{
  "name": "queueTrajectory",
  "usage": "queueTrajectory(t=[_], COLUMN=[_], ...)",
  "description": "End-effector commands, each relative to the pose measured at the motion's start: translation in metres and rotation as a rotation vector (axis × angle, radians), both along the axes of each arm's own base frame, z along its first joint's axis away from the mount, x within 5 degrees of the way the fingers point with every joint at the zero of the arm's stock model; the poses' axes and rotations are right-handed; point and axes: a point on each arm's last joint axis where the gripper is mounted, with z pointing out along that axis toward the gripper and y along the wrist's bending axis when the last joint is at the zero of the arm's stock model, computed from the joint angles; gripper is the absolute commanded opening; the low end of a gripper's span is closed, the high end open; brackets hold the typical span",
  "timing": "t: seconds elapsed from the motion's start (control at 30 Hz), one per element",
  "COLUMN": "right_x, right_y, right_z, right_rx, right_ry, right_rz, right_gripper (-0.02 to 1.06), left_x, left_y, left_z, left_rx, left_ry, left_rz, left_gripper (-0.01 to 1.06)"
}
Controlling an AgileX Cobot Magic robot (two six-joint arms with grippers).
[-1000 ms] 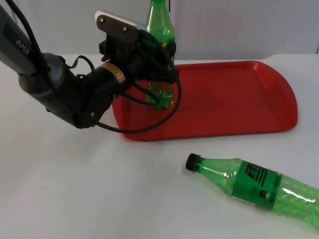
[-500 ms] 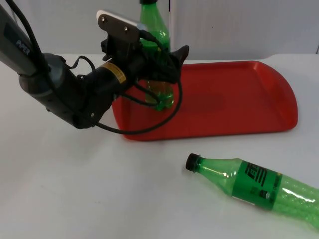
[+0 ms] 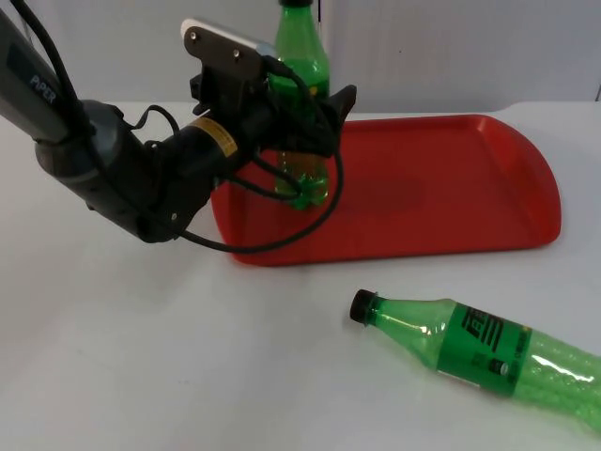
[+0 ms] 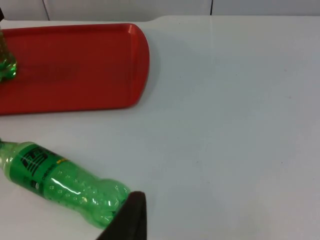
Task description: Place the bottle upright on the tray.
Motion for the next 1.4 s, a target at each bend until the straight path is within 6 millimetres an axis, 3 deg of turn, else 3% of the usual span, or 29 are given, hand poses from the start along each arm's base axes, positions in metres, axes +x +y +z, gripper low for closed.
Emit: queueTrajectory(t=[0.0, 0.33, 0.67, 1.37], right_x=[0.001, 0.001, 0.001, 0.001], right_y=[0.0, 0.0, 0.0, 0.0], right_z=[-0.001, -0.001, -0.001, -0.001], right_rx=[-0.006, -0.006, -0.006, -0.006], right_ry=[-0.005, -0.005, -0.005, -0.005], right_rz=[-0.002, -0.002, -0.002, -0.002], right_gripper=[1.05, 1.05, 1.05, 1.05], left_x=[0.001, 0.001, 0.002, -0.06], left_y=[0.001, 0.001, 0.003, 0.026], left_z=[0.003, 0.01, 0.026, 0.027], left_rx=[-0.02, -0.026, 0.04, 0.078], left_ry=[-0.007, -0.008, 0.132, 0.29], left_rz=[-0.001, -0.005, 0.024, 0.03], left_gripper=[1.05, 1.05, 1.05, 1.05])
